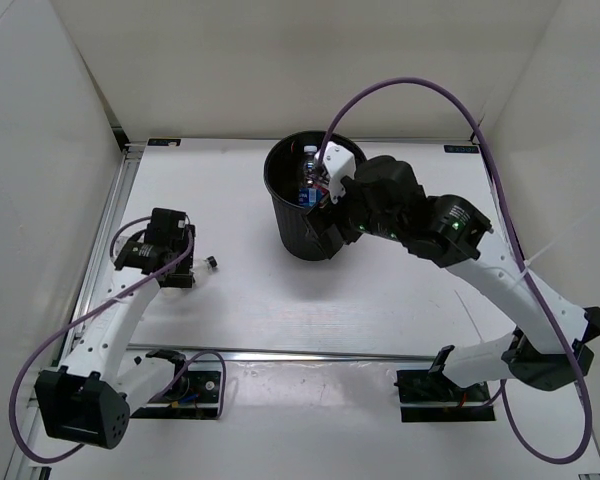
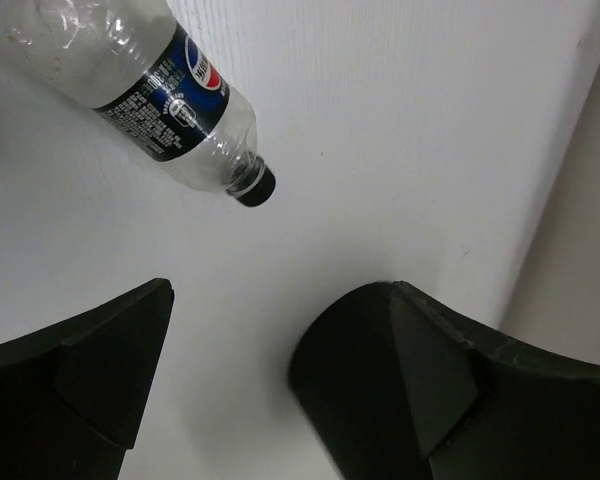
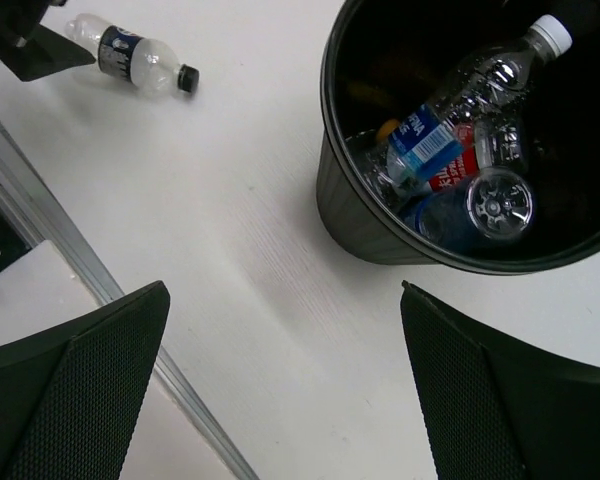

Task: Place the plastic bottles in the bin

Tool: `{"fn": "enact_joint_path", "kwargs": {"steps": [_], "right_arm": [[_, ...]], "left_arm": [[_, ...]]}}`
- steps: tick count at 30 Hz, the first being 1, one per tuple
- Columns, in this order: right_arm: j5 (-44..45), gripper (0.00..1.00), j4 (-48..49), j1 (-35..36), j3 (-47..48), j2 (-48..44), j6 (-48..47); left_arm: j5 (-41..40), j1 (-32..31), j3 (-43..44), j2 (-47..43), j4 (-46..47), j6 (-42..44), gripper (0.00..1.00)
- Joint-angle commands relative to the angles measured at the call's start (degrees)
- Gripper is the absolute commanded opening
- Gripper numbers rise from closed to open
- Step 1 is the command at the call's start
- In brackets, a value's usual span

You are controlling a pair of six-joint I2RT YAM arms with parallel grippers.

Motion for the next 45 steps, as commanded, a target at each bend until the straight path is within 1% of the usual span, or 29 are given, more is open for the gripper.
{"fn": "enact_joint_path", "kwargs": {"steps": [1, 3, 4, 5, 8, 10, 14, 19, 23, 25, 29, 31, 34, 37, 40, 41, 42, 44, 45], "right_arm": [[2.5, 1.00, -0.1, 0.0, -0.7, -3.0, -1.6], [2.5, 1.00, -0.1, 0.0, -0.7, -3.0, -1.6], [2.5, 1.00, -0.1, 0.0, -1.2, -3.0, -1.6], [2.5, 1.00, -0.6, 0.0, -1.2, -3.5, -1.6], [3.2, 1.00, -0.6, 0.0, -1.8, -4.0, -1.6], [3.2, 1.00, -0.6, 0.0, -1.8, -4.0, -1.6], [3.8, 1.00, -1.2, 0.0, -2.4, -4.6, -1.6], [4.3, 1.00, -1.7, 0.0, -2.9, -5.6, -2.1], [4.3, 1.00, -1.7, 0.0, -3.4, -5.6, -2.1], [4.8, 1.00, -1.7, 0.0, -3.4, -6.1, -2.1], [4.8, 1.00, -1.7, 0.0, -4.0, -6.2, -2.1], [4.8, 1.00, -1.7, 0.0, -4.0, -6.2, -2.1], [6.0, 1.00, -1.7, 0.0, -4.5, -6.7, -2.6], [6.5, 1.00, -1.7, 0.0, -5.1, -6.7, -2.6], [7.2, 1.00, -1.7, 0.0, -5.1, -6.7, -3.1], [7.2, 1.00, -1.7, 0.0, -5.1, -6.7, -3.1], [7.2, 1.00, -1.7, 0.0, -5.1, -6.7, -3.1], [7.2, 1.00, -1.7, 0.0, -5.6, -6.7, -3.7], [7.7, 1.00, -1.7, 0.0, -5.6, -6.7, -3.7]], "left_arm": [[-5.2, 0.3, -0.6, 0.1, -2.2, -18.0, 1.00], [-5.2, 0.3, -2.8, 0.1, -1.3, -21.7, 1.00], [-4.4, 0.3, -3.6, 0.1, -1.8, -25.7, 1.00], [-3.0, 0.3, -4.4, -0.5, -1.8, -26.9, 1.00], [-3.0, 0.3, -6.2, -0.6, -2.4, -29.1, 1.00], [-3.0, 0.8, -6.2, 0.1, -2.4, -29.1, 1.00], [-2.3, 3.3, -8.4, 0.7, -2.3, -31.1, 1.00], [-0.8, 6.0, -9.0, 4.0, -1.7, -31.9, 1.00], [-0.2, 7.4, -9.0, 7.3, 1.1, -31.9, 1.00], [0.5, 8.7, -7.9, 10.1, 2.0, -30.8, 1.00], [1.6, 8.7, -5.3, 15.0, 2.5, -30.3, 1.00], [2.2, 9.2, -4.8, 17.7, 5.1, -27.7, 1.00], [4.1, 10.2, -4.1, 21.3, 5.1, -26.3, 1.00], [4.8, 11.6, -3.6, 22.7, 5.6, -26.3, 1.00], [5.5, 12.3, -3.6, 24.2, 6.5, -24.9, 0.84], [5.5, 13.7, -3.0, 25.3, 6.5, -24.0, 0.78], [6.3, 13.7, -2.9, 25.8, 6.5, -23.4, 0.66], [7.0, 14.5, -2.9, 26.7, 6.5, -21.2, 0.57], [7.6, 16.1, -2.9, 27.5, 6.5, -20.2, 0.54]]}}
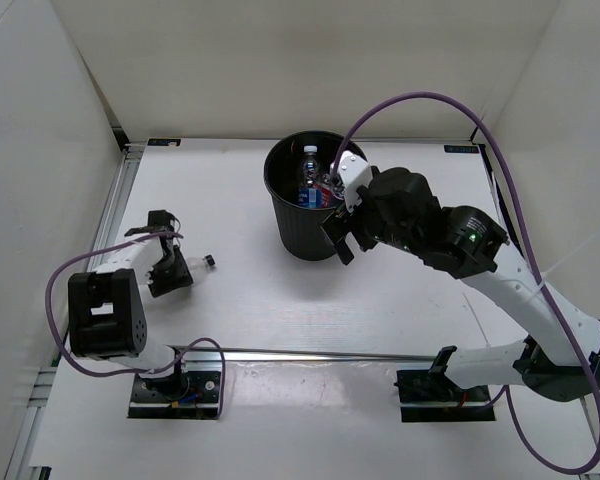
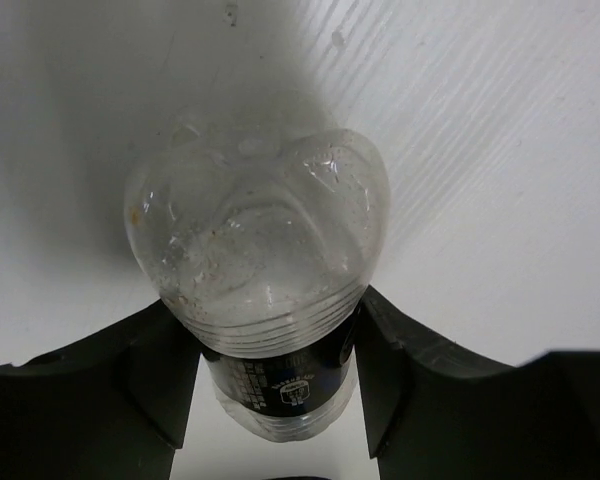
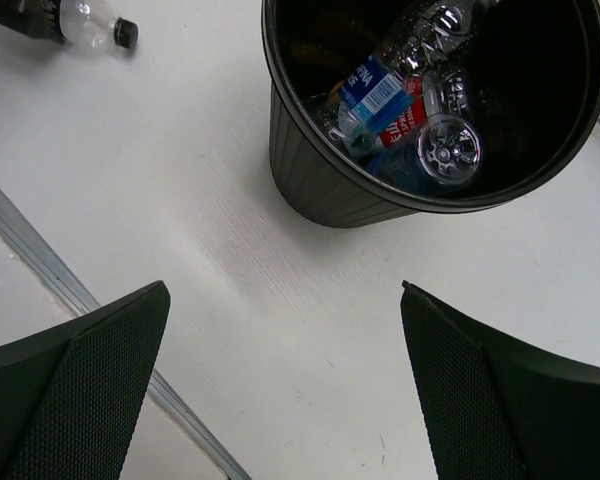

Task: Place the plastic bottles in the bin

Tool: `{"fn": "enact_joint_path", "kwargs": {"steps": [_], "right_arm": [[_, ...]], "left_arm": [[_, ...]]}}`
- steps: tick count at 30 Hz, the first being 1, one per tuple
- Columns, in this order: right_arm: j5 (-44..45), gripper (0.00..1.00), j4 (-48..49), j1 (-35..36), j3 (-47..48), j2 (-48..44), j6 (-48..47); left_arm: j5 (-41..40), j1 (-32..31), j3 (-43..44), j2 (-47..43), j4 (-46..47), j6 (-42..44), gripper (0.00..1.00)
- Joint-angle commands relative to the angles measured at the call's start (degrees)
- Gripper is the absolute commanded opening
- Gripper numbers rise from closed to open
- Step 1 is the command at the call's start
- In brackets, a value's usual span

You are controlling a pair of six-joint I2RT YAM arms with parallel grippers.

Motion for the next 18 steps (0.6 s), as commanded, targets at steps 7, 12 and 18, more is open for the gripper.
{"fn": "enact_joint_path", "kwargs": {"steps": [7, 12, 18], "right_arm": [[2.9, 1.00, 1.3, 0.0, -1.8, -1.9, -1.9], [8.4, 1.00, 1.8, 0.0, -2.4, -1.9, -1.9], [21.8, 1.00, 4.7, -6.6, 1.7, -3.1, 3.5]], "left_arm": [[2.6, 5.3, 5.5, 1.4, 2.6, 12.4, 0.25], [-3.2, 3.2, 20.1, 1.5, 3.2, 22.6, 0.20], [-6.1, -2.9, 47.3, 7.9, 6.2, 40.7, 0.16]]}}
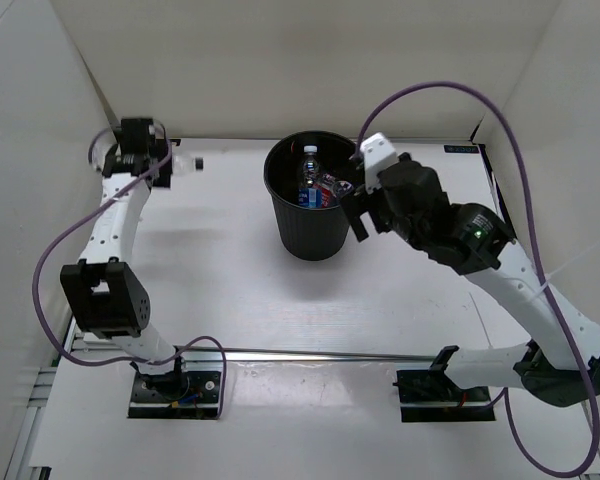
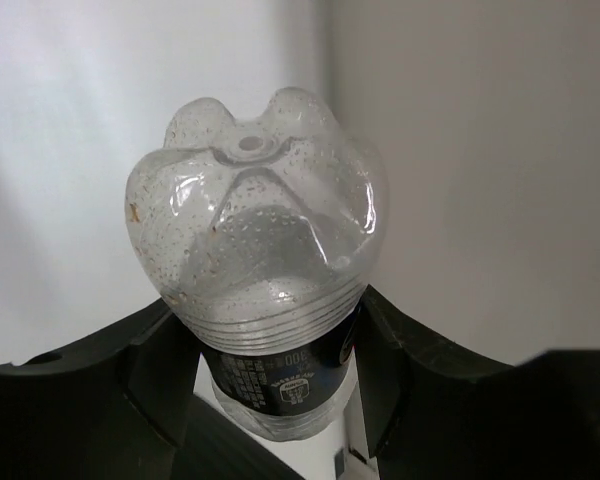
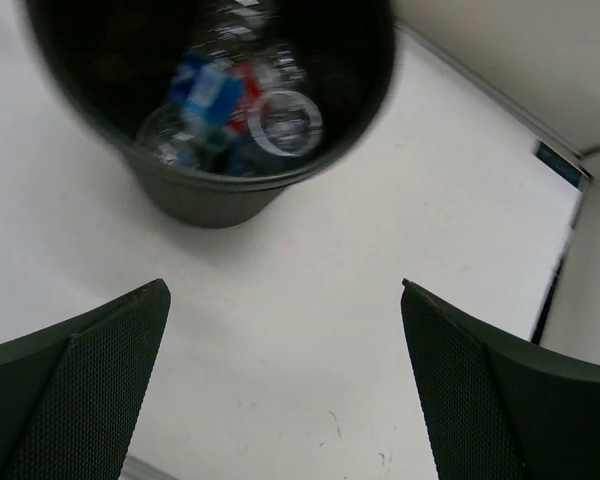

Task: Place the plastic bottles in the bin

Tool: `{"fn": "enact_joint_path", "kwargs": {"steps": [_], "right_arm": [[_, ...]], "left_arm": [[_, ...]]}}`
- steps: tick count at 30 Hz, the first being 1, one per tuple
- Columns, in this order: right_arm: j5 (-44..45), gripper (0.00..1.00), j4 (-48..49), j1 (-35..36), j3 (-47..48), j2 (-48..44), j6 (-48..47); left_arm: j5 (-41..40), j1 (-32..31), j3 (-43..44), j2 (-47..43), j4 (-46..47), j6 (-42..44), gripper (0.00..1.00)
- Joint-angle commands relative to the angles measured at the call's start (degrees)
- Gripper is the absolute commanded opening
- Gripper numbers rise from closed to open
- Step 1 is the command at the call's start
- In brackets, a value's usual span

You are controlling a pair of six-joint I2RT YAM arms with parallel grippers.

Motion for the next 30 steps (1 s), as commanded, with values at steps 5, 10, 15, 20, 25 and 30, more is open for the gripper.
{"fn": "enact_joint_path", "kwargs": {"steps": [5, 10, 15, 20, 25, 30], "right_arm": [[10.9, 1.00, 3.4, -3.6, 4.1, -2.2, 3.5], [10.8, 1.00, 3.4, -8.5, 4.0, -2.7, 8.8], [1.4, 1.00, 3.4, -18.8, 4.0, -3.8, 15.0], [0.6, 1.00, 2.9, -18.8, 4.7, -3.8, 15.6], [0.6, 1.00, 2.9, -18.8, 4.2, -3.3, 16.1], [1.3, 1.00, 0.6, -22.7, 4.2, -1.5, 23.8]], "left_arm": [[1.2, -9.9, 29.0, 6.1, 4.5, 19.5, 0.10], [8.3, -19.3, 44.5, 16.2, 5.6, 33.0, 0.11], [6.0, -30.2, 42.6, 18.3, 5.6, 44.3, 0.14], [0.5, -35.4, 33.0, 16.1, 5.6, 48.1, 0.17], [-1.4, -37.9, 29.1, 14.1, 5.6, 51.0, 0.34], [-6.0, -42.0, 30.5, 12.4, 5.6, 57.0, 1.00]]}}
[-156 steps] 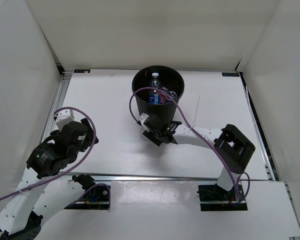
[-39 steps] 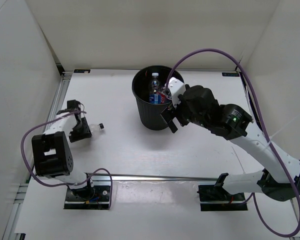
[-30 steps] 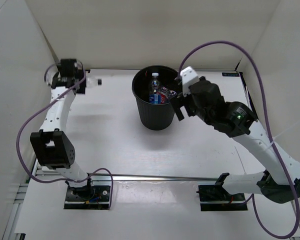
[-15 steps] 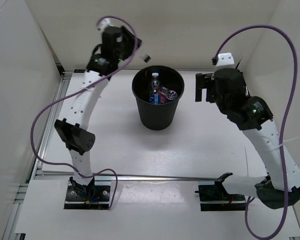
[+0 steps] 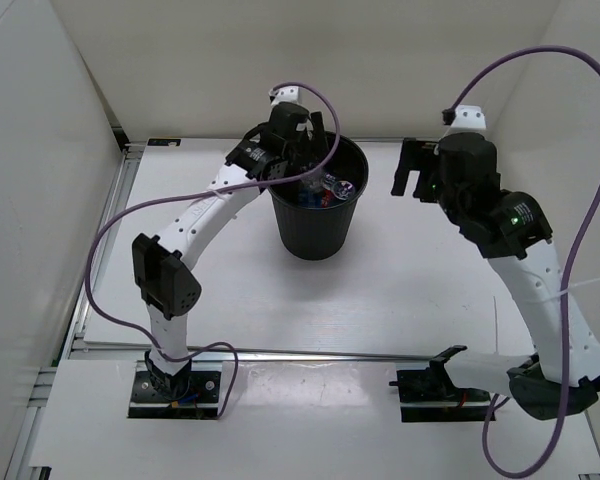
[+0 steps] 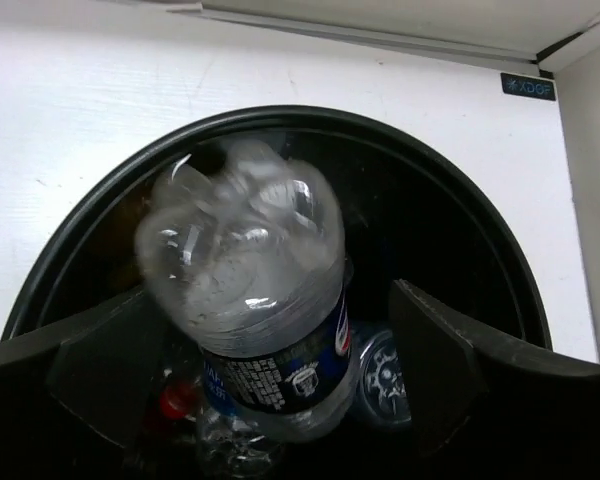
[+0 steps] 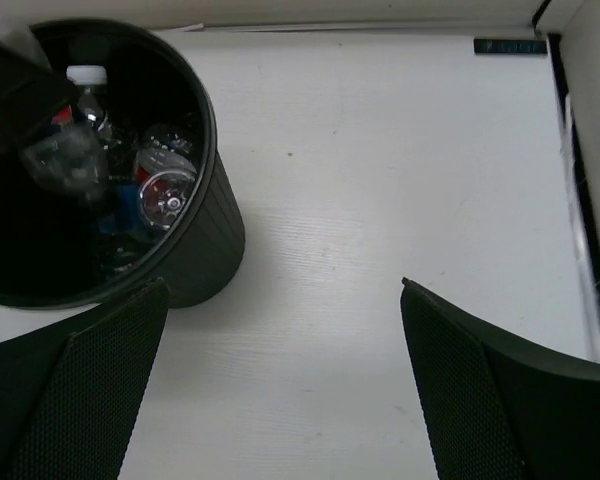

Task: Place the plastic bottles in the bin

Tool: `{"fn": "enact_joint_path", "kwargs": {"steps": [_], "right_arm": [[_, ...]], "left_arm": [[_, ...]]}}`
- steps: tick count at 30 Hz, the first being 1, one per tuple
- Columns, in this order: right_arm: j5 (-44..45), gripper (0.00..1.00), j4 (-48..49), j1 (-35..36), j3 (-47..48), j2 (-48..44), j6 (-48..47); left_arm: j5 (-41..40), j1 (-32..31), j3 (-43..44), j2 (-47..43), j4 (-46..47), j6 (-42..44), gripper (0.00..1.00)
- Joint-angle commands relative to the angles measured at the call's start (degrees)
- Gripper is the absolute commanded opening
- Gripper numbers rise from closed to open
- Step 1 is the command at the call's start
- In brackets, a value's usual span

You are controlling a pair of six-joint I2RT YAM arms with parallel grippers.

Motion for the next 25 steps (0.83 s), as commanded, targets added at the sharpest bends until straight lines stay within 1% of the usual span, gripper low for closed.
{"fn": "enact_joint_path", "kwargs": {"steps": [1, 3, 4, 5, 6, 8, 9, 10, 11, 12, 13, 14, 15, 16, 17, 18, 19, 21, 22, 23, 25], "right_arm": [[-1.2, 1.00, -1.4, -5.8, 1.6, 0.8, 13.0], [-4.2, 1.00, -2.8, -9.4, 1.6, 0.8, 18.6], [-6.0, 1.00, -3.5, -13.1, 0.4, 0.8, 23.0], [-7.6, 1.00, -4.6, -14.8, 0.3, 0.8, 25.1], [-11.7, 1.00, -5.2, -18.4, -0.4, 2.2, 26.4], [-17.8, 1.00, -6.6, -21.7, -1.0, 3.7, 28.8], [-21.1, 1.00, -6.6, -24.7, -1.9, 5.3, 29.5], [-28.3, 1.00, -7.1, -26.3, -2.5, 6.2, 30.5], [-32.0, 1.00, -7.1, -28.0, -3.9, 7.2, 31.3], [-35.1, 1.00, -7.1, -31.0, -4.7, 8.9, 33.2], [-37.8, 1.00, -7.1, -32.2, -5.3, 10.0, 33.9], [-40.2, 1.00, -7.1, -33.1, -5.3, 10.9, 33.9], [-43.7, 1.00, -7.1, -33.8, -5.9, 12.7, 33.9], [-44.5, 1.00, -6.6, -34.3, -5.9, 13.4, 32.1], [-44.5, 1.00, -5.3, -34.3, -5.9, 13.9, 31.1], [-45.2, 1.00, -4.5, -34.3, -5.9, 13.9, 30.1], [-45.2, 1.00, -4.0, -34.3, -5.3, 13.9, 29.2], [-43.1, 1.00, -3.9, -34.3, -4.8, 13.9, 28.5], [-43.1, 1.00, -3.9, -34.3, -4.8, 14.4, 27.8], [-42.1, 1.00, -3.9, -34.9, -4.2, 14.5, 27.3], [-39.6, 1.00, -4.6, -35.6, -4.2, 14.5, 27.3]], "left_arm": [[-5.8, -2.9, 1.9, -5.6, 0.1, 7.0, 1.00], [-9.2, -4.2, 2.5, -8.1, 0.1, 9.8, 1.00], [-10.4, -5.3, 2.5, -9.1, 0.1, 10.7, 1.00], [-11.6, -5.8, 1.3, -10.3, 0.1, 11.4, 1.00], [-14.2, -6.4, 0.5, -13.0, 0.1, 12.8, 1.00], [-17.5, -8.1, -5.0, -16.6, 0.1, 13.4, 1.00], [-20.6, -8.1, -7.3, -20.9, 0.1, 12.9, 1.00], [-22.1, -8.9, -9.7, -23.3, 0.1, 12.3, 1.00], [-22.8, -9.4, -14.9, -25.9, -0.6, 12.3, 1.00], [-22.8, -9.5, -17.5, -28.6, -0.6, 11.0, 1.00], [-24.3, -10.0, -20.2, -34.5, -1.2, 9.8, 1.00], [-24.8, -10.0, -25.5, -37.5, -1.2, 8.4, 1.00], [-25.3, -10.0, -28.2, -40.7, -2.0, 5.9, 1.00], [-26.0, -10.0, -30.6, -46.6, -2.8, 5.2, 1.00], [-26.6, -10.0, -35.2, -49.5, -2.8, 5.2, 1.00], [-28.1, -10.0, -36.8, -51.9, -3.9, 1.6, 1.00], [-32.2, -10.0, -37.8, -55.9, -8.6, -0.7, 1.00], [-35.6, -10.0, -38.9, -58.9, -13.5, -3.7, 1.00], [-38.6, -10.0, -39.4, -61.4, -15.9, -7.0, 1.00], [-40.1, -10.0, -39.5, -62.5, -21.3, -8.9, 1.00], [-43.3, -10.0, -40.1, -64.4, -25.6, -12.8, 1.00]]}}
